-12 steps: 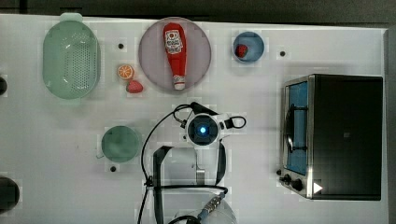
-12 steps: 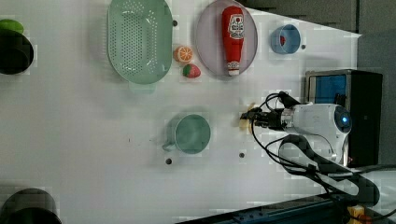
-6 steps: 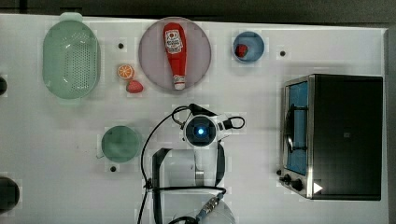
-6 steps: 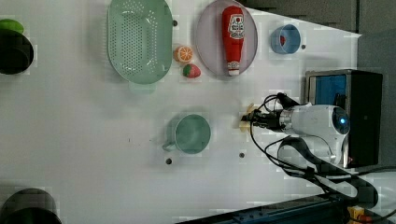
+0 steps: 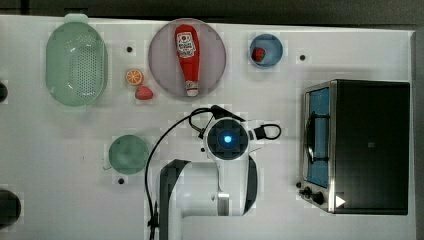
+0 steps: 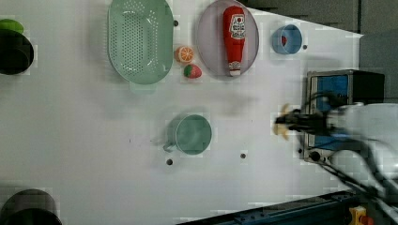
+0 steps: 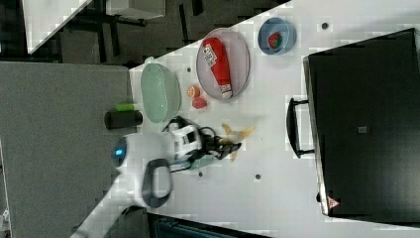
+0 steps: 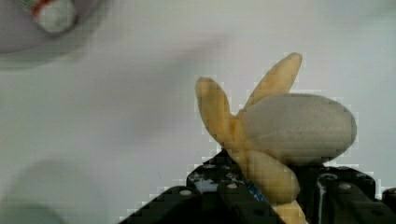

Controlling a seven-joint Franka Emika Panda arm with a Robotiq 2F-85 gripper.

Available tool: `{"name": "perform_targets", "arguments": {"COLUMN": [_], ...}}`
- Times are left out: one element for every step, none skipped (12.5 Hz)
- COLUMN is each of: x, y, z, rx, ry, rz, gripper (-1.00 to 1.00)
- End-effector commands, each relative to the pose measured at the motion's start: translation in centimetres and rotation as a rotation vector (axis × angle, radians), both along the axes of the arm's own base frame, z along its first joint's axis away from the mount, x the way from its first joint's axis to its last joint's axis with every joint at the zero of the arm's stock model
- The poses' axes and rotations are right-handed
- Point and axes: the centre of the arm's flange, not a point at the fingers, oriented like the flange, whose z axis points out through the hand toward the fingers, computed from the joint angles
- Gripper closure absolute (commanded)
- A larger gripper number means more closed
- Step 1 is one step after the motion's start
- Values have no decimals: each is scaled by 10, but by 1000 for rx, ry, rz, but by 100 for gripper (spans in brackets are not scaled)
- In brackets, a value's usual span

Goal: Pick Banana and place it in mug.

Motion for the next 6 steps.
{"name": "perform_targets", "arguments": {"x": [6,3,1,-2,-4,-5], "y": [-1,3,10,19,32,49], "z": [101,127,148,163,171,176], "rx": [14,13,9,3,-6,-17], "ry": [-18,2,19,36,46,42], "rz": [-6,-7,-6,-10,-13,-24], "gripper": [34,34,34,34,34,34]}}
